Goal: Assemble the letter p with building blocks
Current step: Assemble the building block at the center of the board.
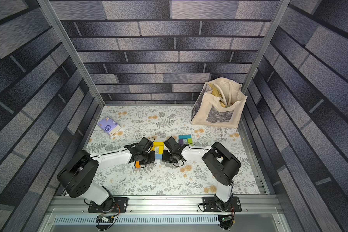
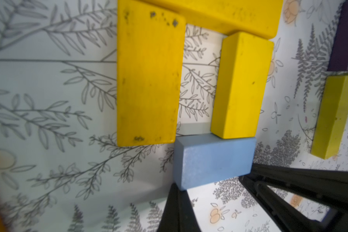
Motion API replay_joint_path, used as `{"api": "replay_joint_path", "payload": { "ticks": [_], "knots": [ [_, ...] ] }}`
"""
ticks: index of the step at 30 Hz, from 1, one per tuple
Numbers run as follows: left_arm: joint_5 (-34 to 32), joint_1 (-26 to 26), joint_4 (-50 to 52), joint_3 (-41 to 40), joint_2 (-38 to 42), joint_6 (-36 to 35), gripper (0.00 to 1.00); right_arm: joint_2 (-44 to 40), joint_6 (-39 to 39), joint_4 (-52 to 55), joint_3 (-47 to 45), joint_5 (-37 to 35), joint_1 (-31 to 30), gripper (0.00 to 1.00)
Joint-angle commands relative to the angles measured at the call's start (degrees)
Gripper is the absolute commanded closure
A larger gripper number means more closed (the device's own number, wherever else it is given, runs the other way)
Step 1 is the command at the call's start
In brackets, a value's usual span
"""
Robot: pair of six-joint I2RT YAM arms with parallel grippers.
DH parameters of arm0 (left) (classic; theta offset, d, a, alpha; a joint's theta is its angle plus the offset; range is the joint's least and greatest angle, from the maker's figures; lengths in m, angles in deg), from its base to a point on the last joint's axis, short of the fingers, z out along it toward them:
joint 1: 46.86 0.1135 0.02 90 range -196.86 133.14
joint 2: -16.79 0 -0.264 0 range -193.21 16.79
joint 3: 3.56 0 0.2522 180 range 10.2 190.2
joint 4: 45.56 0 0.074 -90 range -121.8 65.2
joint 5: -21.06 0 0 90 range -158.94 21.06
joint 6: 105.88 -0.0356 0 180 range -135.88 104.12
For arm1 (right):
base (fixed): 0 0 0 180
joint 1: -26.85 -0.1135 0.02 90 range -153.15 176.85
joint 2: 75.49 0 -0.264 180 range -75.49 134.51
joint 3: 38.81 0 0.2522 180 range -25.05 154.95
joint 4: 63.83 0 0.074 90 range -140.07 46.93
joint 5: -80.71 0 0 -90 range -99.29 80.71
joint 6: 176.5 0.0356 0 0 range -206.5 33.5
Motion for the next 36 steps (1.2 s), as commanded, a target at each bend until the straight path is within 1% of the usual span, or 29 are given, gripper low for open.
{"api": "replay_joint_path", "payload": {
  "ticks": [1, 10, 13, 16, 19, 21, 23, 25, 27, 29, 31, 36],
  "knots": [
    [0.0, -0.1, 1.1, 0.7, -1.4, 0.6, 1.0, 1.2, -0.9, 6.6, -2.0, -3.5, 0.8, 0.99],
    [0.1, 0.2, 1.5, 0.7, -0.8, 0.5, 1.0, 0.9, -0.8, 6.6, -2.1, -3.5, 0.8, 0.99],
    [-0.4, 0.2, 2.4, 0.7, 1.0, 0.4, 1.0, 0.9, -0.9, 6.7, -2.1, -3.4, 0.8, 0.99],
    [-1.4, -0.1, 3.8, 0.8, 4.7, 0.1, 1.0, 0.7, -1.1, 6.4, -1.9, -3.0, 0.8, 0.99],
    [-4.9, -0.2, 7.4, 1.3, 9.8, -0.8, 0.94, -0.2, -1.9, 6.6, -1.6, -3.2, 0.8, 0.99],
    [-8.9, -0.1, 11.6, 1.8, 13.4, -1.7, 0.77, -1.3, -2.6, 7.4, -1.3, -4.1, 0.8, 0.99],
    [-12.1, 0.3, 14.7, 1.7, 16.8, -2.4, 0.7, -2.6, -3.5, 8.8, -0.7, -5.5, 0.8, 0.99],
    [-13.9, 1.9, 17.6, 1.2, 19.3, -2.8, 0.61, -3.9, -4.7, 10.2, -0.2, -6.7, 0.8, 0.99],
    [-13.7, 4.9, 19.3, -0.3, 21.2, -3.5, 0.59, -5.2, -5.8, 11.6, 0.5, -7.8, 0.8, 0.99],
    [-11.4, 8.5, 19.1, -2.2, 22.3, -4.1, 0.58, -6.1, -7.1, 12.8, 1.6, -8.9, 0.8, 0.99],
    [-9.4, 11.4, 18.5, -3.7, 22.8, -5.0, 0.54, -6.8, -8.5, 14.8, 3.2, -10.0, 0.8, 0.99],
    [-7.2, 14.3, 16.7, -4.3, 21.2, -7.8, 0.53, -8.6, -11.1, 18.2, 6.5, -12.5, 0.8, 0.99]
  ]
}}
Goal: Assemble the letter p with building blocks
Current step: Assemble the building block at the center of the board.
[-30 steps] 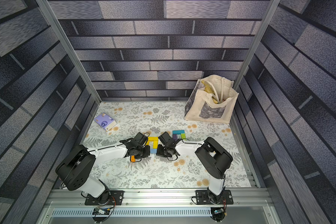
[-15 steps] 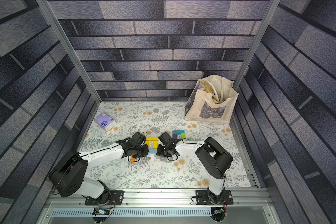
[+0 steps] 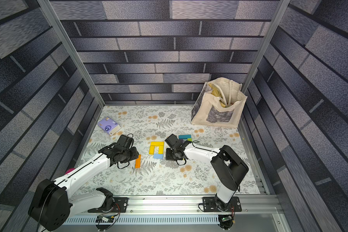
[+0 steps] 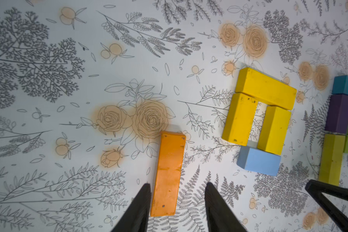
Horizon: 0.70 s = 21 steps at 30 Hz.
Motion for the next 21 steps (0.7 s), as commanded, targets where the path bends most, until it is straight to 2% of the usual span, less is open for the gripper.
{"api": "replay_joint_path", "payload": {
  "ticks": [1, 5, 21],
  "knots": [
    [2.4, 1.1, 0.2, -0.3, -1.6, -3.5, 0.53, -2.2, -3.1, 4.6, 2.2, -3.2, 0.4, 0.98],
    [3.3, 1.2, -1.0, -0.1, -4.1, -4.0, 0.53, -2.4, -3.5, 5.8, 5.1, -3.9, 0.4, 0.98],
    [5.1, 0.5, -5.7, -2.3, -11.5, -4.1, 0.56, -1.3, -3.4, 5.8, 5.3, -3.9, 0.4, 0.98]
  ]
}}
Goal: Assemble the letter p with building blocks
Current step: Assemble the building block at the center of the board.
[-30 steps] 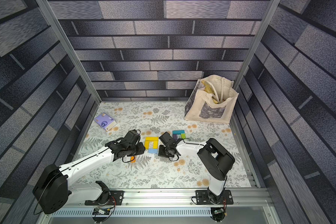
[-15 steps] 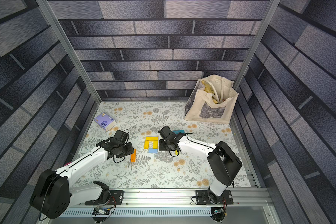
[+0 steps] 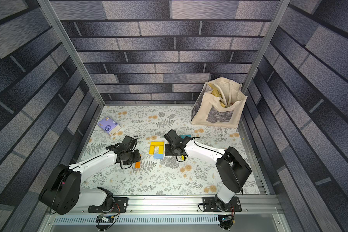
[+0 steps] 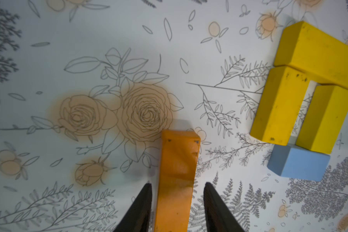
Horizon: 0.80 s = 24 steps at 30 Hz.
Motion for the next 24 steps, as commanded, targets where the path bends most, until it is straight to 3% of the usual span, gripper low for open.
{"api": "replay_joint_path", "payload": {
  "ticks": [1, 4, 8, 12, 24],
  "knots": [
    [0.6, -0.5, -0.5, -0.6, -1.7, -1.1, 0.56, 0.5, -0.9, 1.2, 1.0, -0.7, 0.5, 0.98],
    [0.0, -1.1, 0.1, -0.4, -2.6, -1.0, 0.58, 0.7, -0.8, 0.9, 0.5, -0.6, 0.5, 0.98],
    [0.1, -1.9, 0.7, 0.2, -2.8, -1.0, 0.75, 0.9, -0.6, 0.6, -0.1, -0.6, 0.5, 0.97],
    [-0.8, -2.9, 1.7, 0.9, -1.8, -0.5, 0.83, 0.7, -0.6, 0.3, -0.7, -0.8, 0.5, 0.97],
    [-1.3, -8.8, 4.3, 5.2, 2.3, 1.6, 0.83, -1.2, -0.3, -0.3, -3.9, -1.6, 0.7, 0.97]
  ]
}}
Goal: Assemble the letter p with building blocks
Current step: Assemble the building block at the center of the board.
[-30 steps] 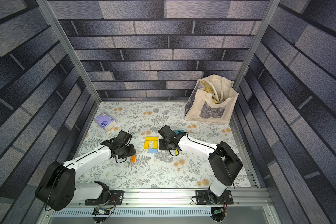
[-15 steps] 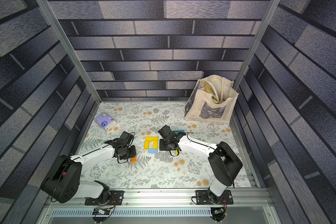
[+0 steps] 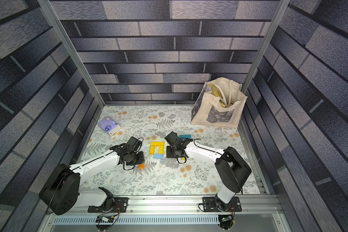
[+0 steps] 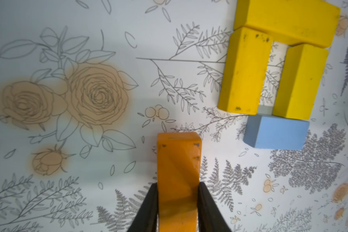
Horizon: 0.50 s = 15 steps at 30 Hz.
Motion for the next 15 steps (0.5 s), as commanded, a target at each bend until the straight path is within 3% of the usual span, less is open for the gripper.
{"api": "replay_joint_path", "payload": {
  "ticks": [1, 15],
  "knots": [
    [-1.0, -1.6, 1.2, 2.5, 0.7, 1.6, 0.83, -1.4, -0.3, 0.2, -1.1, -1.3, 0.5, 0.98],
    [-3.0, -7.1, 0.3, 6.9, -7.6, 1.4, 0.84, -2.3, 0.2, 0.3, -2.2, -1.9, 0.8, 0.97]
  ]
}}
